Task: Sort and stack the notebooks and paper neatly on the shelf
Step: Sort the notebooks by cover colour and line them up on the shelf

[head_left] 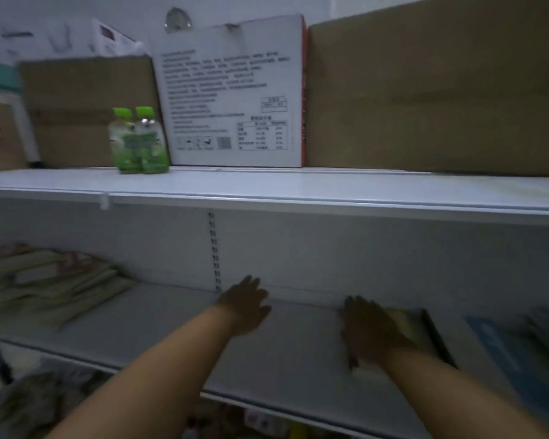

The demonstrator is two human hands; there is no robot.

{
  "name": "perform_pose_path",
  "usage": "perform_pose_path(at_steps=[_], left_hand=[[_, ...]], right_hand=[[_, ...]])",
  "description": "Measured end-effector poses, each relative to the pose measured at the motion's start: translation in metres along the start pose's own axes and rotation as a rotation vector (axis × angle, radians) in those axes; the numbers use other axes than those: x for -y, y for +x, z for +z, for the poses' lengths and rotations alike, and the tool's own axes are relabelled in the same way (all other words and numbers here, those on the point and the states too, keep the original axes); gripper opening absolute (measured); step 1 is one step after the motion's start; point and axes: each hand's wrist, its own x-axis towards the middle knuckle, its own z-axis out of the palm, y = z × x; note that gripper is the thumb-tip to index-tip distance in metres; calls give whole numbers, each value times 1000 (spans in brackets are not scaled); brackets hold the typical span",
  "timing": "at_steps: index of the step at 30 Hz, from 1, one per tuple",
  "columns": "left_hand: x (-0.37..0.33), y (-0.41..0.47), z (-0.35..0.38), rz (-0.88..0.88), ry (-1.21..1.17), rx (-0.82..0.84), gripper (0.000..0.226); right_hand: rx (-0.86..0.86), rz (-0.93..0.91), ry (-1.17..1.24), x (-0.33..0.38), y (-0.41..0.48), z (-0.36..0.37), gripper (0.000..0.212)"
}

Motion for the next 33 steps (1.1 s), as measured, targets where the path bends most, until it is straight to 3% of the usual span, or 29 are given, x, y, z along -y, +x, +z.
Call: perform_pose_path(at_steps=[6,11,17,24,30,33], left_hand=[[178,-113,-18,-372,85,-20,61],[273,-202,-30,-533,16,-30,62],[345,-258,-35,-700,-69,-120,59],[430,-279,-20,-805,-93,-42,57],[509,-267,-38,-822,-41,-45,54],[542,-261,-33,-796,-46,-59,54]], right_hand=[[-50,-456,106,200,30,-44,57],[-74,-647,104,323,41,-73,50],[-80,-833,79,437,61,-73,56],[-68,-1002,97,552,110,-68,58],[-57,-996,175,618,182,-86,54],[-178,-978,244,641,217,-97,50]])
